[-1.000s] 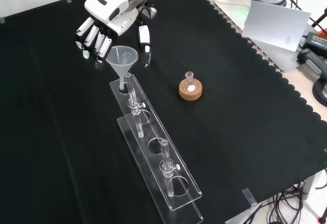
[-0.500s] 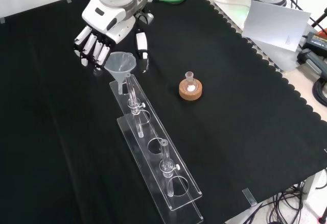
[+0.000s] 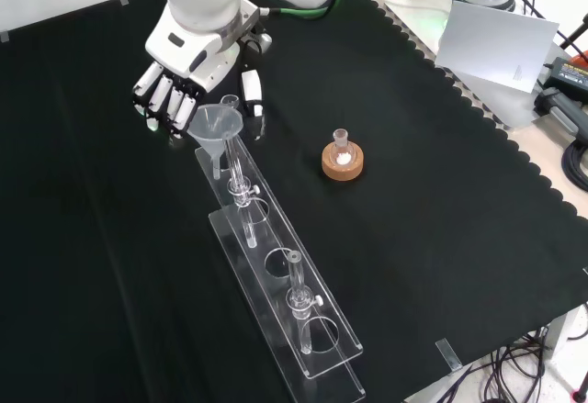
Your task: Put the funnel back on the funnel stand.
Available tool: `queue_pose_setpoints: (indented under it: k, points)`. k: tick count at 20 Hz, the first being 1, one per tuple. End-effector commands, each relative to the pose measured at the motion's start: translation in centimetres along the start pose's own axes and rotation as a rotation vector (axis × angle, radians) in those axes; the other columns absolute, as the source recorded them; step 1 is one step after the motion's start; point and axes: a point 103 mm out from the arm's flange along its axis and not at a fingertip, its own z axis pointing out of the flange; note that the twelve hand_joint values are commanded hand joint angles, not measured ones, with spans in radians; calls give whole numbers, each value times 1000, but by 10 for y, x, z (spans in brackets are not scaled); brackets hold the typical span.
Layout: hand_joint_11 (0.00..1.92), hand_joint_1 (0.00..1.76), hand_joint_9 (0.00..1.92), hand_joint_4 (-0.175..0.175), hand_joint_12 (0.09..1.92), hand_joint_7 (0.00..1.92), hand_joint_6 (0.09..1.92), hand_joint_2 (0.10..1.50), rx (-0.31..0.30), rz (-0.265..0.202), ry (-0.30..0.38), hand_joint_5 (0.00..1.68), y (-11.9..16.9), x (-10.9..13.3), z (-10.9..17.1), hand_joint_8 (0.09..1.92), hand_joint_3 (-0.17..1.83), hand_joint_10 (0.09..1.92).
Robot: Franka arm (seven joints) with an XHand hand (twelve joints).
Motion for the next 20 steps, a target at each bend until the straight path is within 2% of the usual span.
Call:
queue_pose_setpoints:
  k: [1,12,16,20]
  points:
    - [0,469,490,-20,1431,1037,260,793,11,-10,-16,742,3,1,4,549,25,652]
    - [0,467,490,-18,1429,1032,272,794,44,-39,-29,731,4,13,13,546,26,650]
    - [0,449,488,8,1424,942,263,797,46,-57,-43,684,0,13,9,504,27,648]
    - [0,388,457,2,1403,794,190,788,61,-58,-56,541,-5,12,5,443,21,647]
